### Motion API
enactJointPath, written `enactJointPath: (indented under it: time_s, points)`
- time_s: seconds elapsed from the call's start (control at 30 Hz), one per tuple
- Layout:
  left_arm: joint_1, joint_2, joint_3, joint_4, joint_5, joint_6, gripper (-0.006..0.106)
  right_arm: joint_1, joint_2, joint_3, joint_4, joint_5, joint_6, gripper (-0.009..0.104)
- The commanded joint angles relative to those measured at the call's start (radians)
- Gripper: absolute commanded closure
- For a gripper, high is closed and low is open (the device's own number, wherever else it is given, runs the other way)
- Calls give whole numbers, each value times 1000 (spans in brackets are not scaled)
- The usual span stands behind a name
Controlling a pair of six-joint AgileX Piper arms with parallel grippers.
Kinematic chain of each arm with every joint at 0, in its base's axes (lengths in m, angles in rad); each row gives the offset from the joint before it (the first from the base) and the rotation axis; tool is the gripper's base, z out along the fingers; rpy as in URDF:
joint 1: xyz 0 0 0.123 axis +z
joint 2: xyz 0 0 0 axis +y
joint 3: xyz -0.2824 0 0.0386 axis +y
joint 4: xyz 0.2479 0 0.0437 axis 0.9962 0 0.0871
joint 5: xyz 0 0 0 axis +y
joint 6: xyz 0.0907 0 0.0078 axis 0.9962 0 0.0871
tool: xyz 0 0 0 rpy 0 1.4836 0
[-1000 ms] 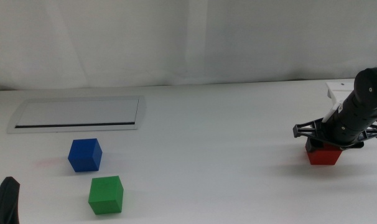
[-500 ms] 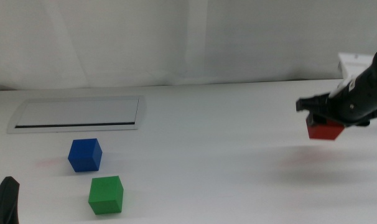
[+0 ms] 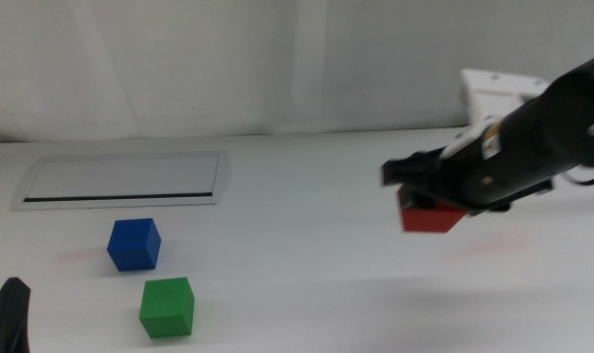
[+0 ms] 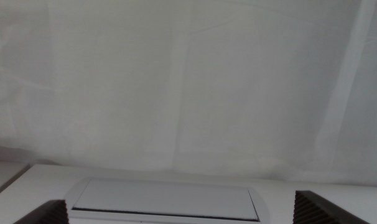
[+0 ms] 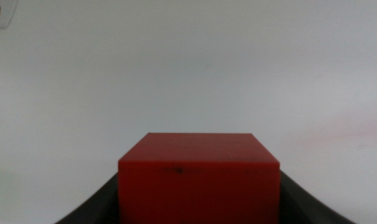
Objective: Stack red cubes first, then green, then blue cubes in a specific spot.
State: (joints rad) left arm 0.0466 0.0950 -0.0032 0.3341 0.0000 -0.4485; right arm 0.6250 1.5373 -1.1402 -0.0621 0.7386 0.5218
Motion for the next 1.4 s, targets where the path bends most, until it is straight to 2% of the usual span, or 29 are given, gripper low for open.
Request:
enactJointPath:
  time_s: [0.0,0.23,0.5,0.8,1.2,1.37]
  points:
    - [-6,-3,40,-1,0,-5,10,52,16,-5,-41,4,63,98]
    - [-6,-3,40,-1,0,13,10,211,85,-5,-44,2,198,98]
    - [-6,-3,40,-1,0,13,10,328,200,-5,-60,-59,295,98]
    - [-6,-3,40,-1,0,13,10,359,316,-5,-39,-78,345,98]
    - [-6,-3,40,-1,0,13,10,361,351,-5,-28,-95,394,98]
    - [-6,-3,40,-1,0,13,10,361,367,-5,7,-90,396,98]
